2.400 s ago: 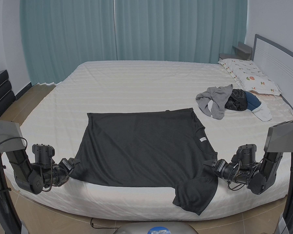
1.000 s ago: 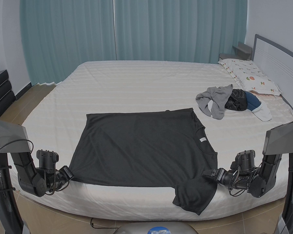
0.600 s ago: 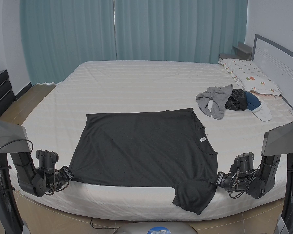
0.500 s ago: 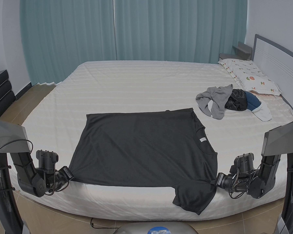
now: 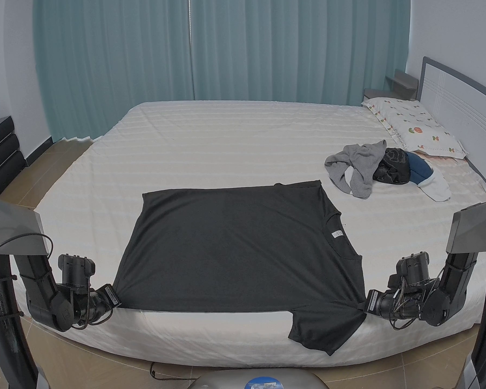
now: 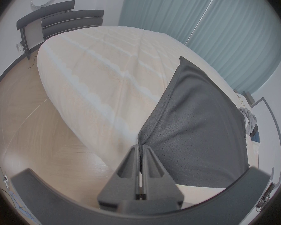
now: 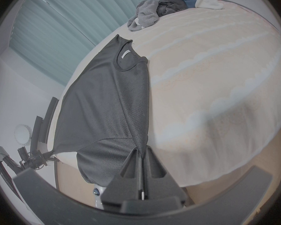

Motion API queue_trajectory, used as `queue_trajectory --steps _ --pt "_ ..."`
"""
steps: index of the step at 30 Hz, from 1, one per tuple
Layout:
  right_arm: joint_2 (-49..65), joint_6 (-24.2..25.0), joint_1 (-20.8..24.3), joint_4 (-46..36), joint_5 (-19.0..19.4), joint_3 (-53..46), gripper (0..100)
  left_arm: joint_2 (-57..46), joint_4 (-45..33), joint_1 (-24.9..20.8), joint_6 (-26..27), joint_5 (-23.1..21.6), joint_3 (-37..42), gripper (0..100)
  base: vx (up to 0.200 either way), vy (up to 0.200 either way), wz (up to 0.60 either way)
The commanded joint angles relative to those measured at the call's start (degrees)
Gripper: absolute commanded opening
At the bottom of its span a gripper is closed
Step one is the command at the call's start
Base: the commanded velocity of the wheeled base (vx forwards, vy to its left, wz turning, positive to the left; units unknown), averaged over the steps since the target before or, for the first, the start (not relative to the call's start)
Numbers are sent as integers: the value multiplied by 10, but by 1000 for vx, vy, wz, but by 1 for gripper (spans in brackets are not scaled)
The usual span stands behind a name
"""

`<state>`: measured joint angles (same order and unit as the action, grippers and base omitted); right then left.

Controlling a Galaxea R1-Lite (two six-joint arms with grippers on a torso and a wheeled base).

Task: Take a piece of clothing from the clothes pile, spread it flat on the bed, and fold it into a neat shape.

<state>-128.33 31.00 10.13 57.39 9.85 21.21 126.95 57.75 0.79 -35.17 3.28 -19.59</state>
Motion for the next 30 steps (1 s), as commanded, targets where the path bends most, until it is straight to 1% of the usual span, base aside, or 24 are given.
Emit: queue_trajectory --steps 1,5,8,15,17,18,20,21,25,27,30 --pt "28 -16 -10 -25 1 -1 0 -19 -14 9 8 1 2 0 0 0 0" --pt "32 -24 -18 -29 1 -3 0 -29 -31 13 19 1 2 0 0 0 0" --pt "26 -39 -18 -34 1 -4 0 -31 -44 14 25 0 3 0 0 0 0" --pt "12 -44 -16 -35 3 -2 0 -25 -50 10 25 -9 3 0 0 0 0" --pt "6 -45 -16 -35 6 -2 0 -23 -50 10 24 -20 2 0 0 0 0" --pt "3 -45 -17 -33 9 1 0 -23 -50 10 23 -27 -1 100 0 0 0" --pt "-1 -46 -19 -29 11 4 0 -23 -50 10 22 -33 -1 100 0 0 0" --pt "0 -45 -20 -28 18 4 100 -24 -50 11 21 -37 -2 100 0 0 0" --pt "11 -41 -22 -27 39 1 100 -29 -50 14 20 -57 -3 100 0 0 0" --pt "19 -38 -31 -27 46 5 100 -30 -48 23 20 -78 -4 100 0 0 0" --pt "27 -38 -49 -25 69 8 100 -34 -41 48 23 -130 -6 100 0 0 0"
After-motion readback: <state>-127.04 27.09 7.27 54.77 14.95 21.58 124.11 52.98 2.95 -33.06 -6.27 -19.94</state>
